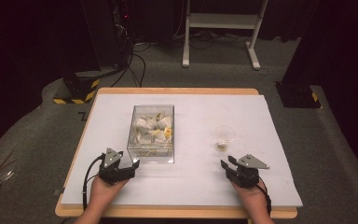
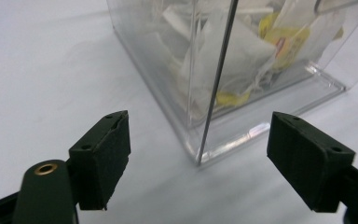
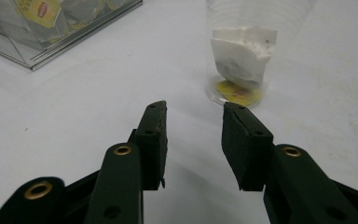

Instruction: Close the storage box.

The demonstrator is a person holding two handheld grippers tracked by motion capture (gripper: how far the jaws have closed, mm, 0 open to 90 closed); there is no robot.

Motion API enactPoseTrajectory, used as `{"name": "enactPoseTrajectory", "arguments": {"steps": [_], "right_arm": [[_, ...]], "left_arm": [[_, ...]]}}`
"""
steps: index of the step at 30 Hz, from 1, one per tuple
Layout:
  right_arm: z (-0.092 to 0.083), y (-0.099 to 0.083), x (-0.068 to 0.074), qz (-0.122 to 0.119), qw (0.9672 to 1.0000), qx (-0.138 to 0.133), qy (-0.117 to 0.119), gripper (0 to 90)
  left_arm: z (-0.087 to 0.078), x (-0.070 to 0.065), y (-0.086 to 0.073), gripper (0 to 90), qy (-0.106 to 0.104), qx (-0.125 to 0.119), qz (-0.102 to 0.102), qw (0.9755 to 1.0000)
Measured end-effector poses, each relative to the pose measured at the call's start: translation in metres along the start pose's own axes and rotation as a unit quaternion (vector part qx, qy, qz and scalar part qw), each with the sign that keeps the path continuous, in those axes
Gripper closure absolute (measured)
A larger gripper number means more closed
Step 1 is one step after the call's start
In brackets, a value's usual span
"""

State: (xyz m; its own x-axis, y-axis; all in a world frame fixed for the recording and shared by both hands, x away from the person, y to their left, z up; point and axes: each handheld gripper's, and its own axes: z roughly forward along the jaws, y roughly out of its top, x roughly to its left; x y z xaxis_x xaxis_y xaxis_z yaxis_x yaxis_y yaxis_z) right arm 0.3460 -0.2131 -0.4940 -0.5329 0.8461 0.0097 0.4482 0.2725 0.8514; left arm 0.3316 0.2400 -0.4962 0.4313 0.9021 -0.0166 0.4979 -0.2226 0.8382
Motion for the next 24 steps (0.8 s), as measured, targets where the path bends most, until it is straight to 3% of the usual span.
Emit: {"name": "enactPoseTrajectory", "arguments": {"steps": [7, 11, 15, 24], "right_arm": [[0.000, -0.001, -0.001, 0.002, 1.0000, 0.002, -0.002, 60.9], [0.000, -0.001, -0.003, 0.002, 0.9999, 0.007, -0.007, 60.7], [0.000, -0.002, -0.006, 0.006, 0.9998, 0.012, -0.014, 60.3], [-0.002, -0.006, -0.026, 0.007, 0.9968, 0.047, -0.064, 58.2]], "left_arm": [[-0.009, 0.012, -0.009, 25.1, 0.000, 0.019, 0.003, 0.9998], [-0.012, 0.020, -0.015, 25.2, 0.015, 0.042, 0.014, 0.9989], [-0.012, 0.025, -0.018, 24.8, 0.019, 0.055, 0.008, 0.9983], [-0.015, 0.037, -0.020, 24.6, 0.038, 0.071, 0.010, 0.9967]]}}
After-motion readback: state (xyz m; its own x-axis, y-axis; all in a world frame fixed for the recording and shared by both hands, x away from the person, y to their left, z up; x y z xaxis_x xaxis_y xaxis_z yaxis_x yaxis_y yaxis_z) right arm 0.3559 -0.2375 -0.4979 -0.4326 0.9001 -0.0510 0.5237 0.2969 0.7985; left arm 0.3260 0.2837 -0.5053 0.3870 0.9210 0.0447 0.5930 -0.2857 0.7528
